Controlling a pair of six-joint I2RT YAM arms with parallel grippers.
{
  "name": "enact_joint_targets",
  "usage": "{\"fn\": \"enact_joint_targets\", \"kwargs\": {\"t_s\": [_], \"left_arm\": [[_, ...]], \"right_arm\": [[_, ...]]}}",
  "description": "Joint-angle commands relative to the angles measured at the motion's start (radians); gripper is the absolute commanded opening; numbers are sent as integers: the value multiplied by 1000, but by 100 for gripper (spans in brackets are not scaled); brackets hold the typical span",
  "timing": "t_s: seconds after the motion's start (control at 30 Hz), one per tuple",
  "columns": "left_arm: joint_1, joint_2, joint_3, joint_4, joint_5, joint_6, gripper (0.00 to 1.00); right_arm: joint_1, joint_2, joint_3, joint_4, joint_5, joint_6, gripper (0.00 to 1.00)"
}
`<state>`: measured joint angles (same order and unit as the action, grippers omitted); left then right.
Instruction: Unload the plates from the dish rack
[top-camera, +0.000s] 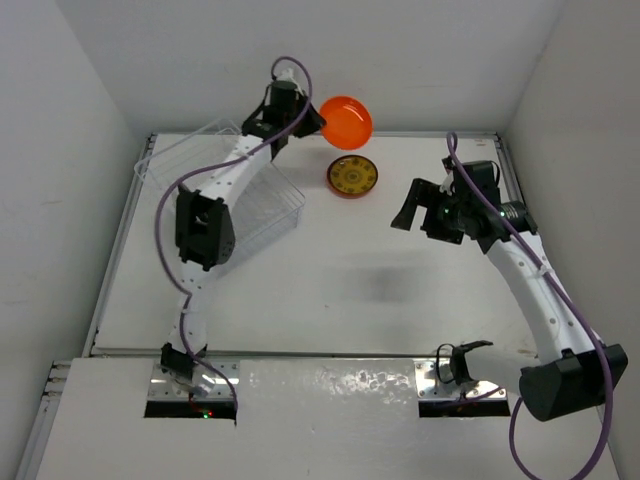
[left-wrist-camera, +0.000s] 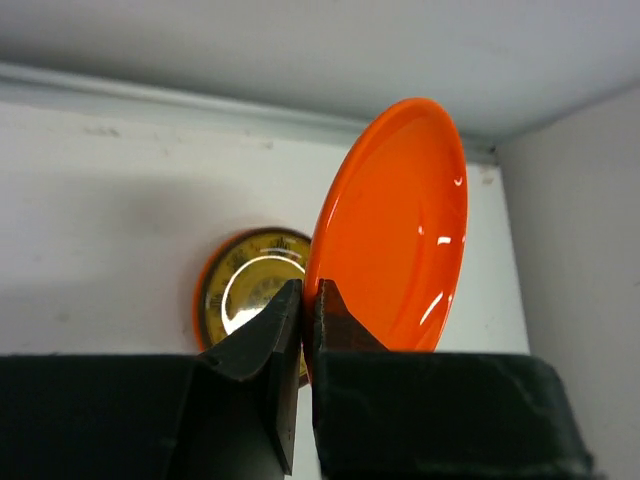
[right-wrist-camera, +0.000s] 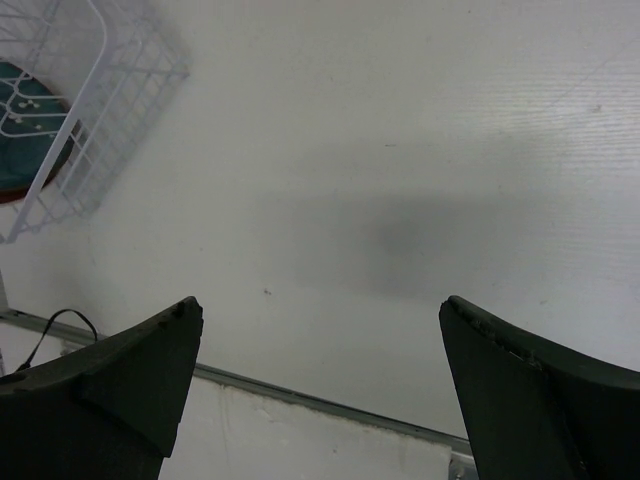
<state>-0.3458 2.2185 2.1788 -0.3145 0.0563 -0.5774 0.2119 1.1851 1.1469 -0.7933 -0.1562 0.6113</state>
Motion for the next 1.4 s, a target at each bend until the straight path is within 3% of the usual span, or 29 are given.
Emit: {"fn": "enact_joint_targets", "kwargs": {"t_s": [0.0, 0.23, 0.4, 0.43, 0.47, 0.57, 0.77, 0.87, 0.9, 0.97, 1.0, 1.1, 1.23, 1.37], "left_arm": [[-10, 125, 171, -23, 96, -24, 2], [-42, 197, 107, 38, 102, -38, 4], [-55, 254, 110, 6, 89, -45, 16], [-55, 260, 113, -11, 86, -47, 22], [-55, 267, 113, -18, 86, -48, 39], [-55, 253, 124, -35, 88, -47, 68], [-53, 133, 222, -90, 73, -13, 100], [-56, 2, 224, -268, -92, 16, 100], [-55, -44, 201, -325, -236, 11, 100], [-55, -205, 94, -467, -391, 14, 100], [-53, -297, 64, -570, -556, 4, 100], [-26, -387, -22, -752, -720, -7, 95], [43, -459, -95, -885, -727, 7, 72], [88, -497, -177, -896, -707, 27, 56]], "right_arm": [[-11, -36, 17, -12, 23, 8, 99], [-22, -71, 16, -67, 73, -28, 99], [-23, -59, 28, -73, 72, -38, 99], [-23, -58, 28, -73, 70, -39, 99], [-23, -56, 28, -72, 70, -41, 99], [-23, -47, 28, -69, 67, -42, 99], [-23, -9, 1, -11, 11, -56, 99], [-11, 56, 4, 63, -141, -85, 99], [-3, 77, 26, 69, -150, -90, 99], [30, 134, 68, 78, -155, -107, 99], [40, 151, 79, 83, -155, -110, 99], [60, 197, 82, 103, -152, -104, 99], [75, 225, 44, 141, -163, -82, 99], [83, 228, -1, 166, -181, -73, 99]]}}
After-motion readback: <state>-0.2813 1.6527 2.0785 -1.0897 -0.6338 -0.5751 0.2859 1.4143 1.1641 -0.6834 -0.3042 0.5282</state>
